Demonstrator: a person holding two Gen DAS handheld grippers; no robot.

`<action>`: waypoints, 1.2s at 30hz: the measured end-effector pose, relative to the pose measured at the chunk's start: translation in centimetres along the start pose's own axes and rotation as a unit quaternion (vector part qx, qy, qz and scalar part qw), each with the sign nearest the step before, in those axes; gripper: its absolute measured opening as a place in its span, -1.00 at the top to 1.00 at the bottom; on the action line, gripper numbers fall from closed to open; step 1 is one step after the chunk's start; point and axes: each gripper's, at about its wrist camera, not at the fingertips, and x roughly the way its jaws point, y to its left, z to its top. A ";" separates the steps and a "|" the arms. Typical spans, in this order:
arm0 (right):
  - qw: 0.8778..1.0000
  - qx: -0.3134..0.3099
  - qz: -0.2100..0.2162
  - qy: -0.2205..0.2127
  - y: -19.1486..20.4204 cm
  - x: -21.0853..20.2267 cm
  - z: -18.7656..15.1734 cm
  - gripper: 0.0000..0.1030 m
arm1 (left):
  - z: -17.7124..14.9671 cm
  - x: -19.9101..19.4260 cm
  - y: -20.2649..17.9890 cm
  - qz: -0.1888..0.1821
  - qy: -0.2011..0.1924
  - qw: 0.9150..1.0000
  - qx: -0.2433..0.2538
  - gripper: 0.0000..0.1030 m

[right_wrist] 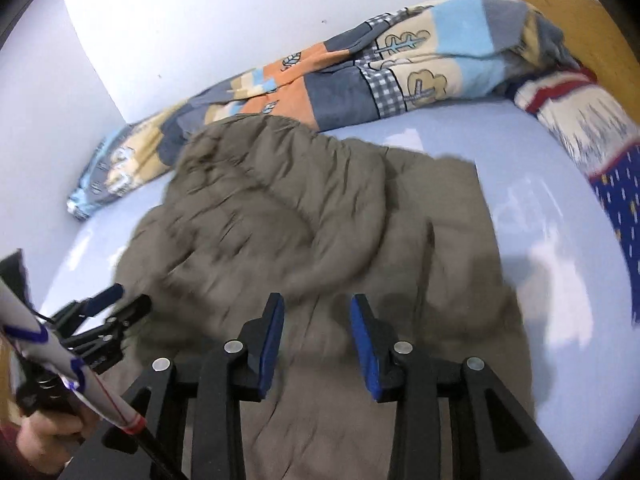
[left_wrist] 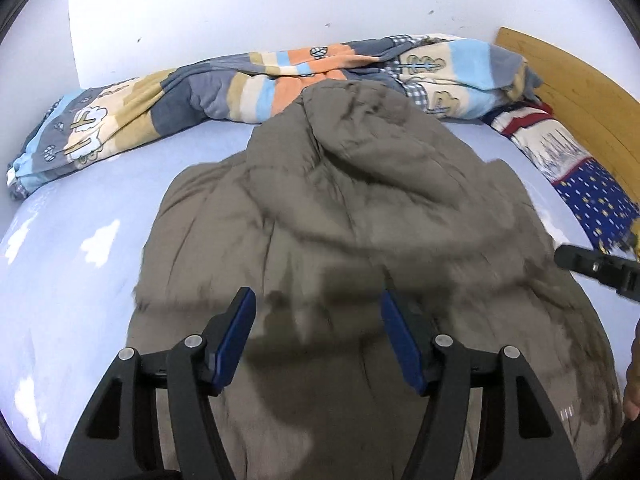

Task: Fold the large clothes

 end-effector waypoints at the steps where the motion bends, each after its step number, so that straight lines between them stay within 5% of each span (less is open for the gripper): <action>1: 1.000 0.002 0.008 0.005 0.1 -0.9 -1.2 0.20 | -0.6 -0.7 -0.1 0.000 0.002 1.000 0.003 -0.25; 9: 1.000 -0.010 -0.002 0.030 2.3 -6.1 -8.7 0.18 | -7.7 -7.6 0.5 -0.001 0.009 1.000 -0.016 -0.25; 18: 0.998 -0.021 0.007 0.060 4.4 -7.5 -14.3 0.13 | -14.8 -8.6 0.7 0.034 0.037 0.998 -0.048 -0.25; 29: 0.996 -0.017 -0.014 0.087 3.5 -6.7 -18.4 0.12 | -18.6 -7.3 -0.7 0.043 0.068 0.997 -0.015 -0.25; 36: 0.995 -0.033 -0.028 0.094 3.1 -6.0 -20.1 0.12 | -19.5 -9.1 -0.5 0.039 0.043 0.998 -0.024 -0.25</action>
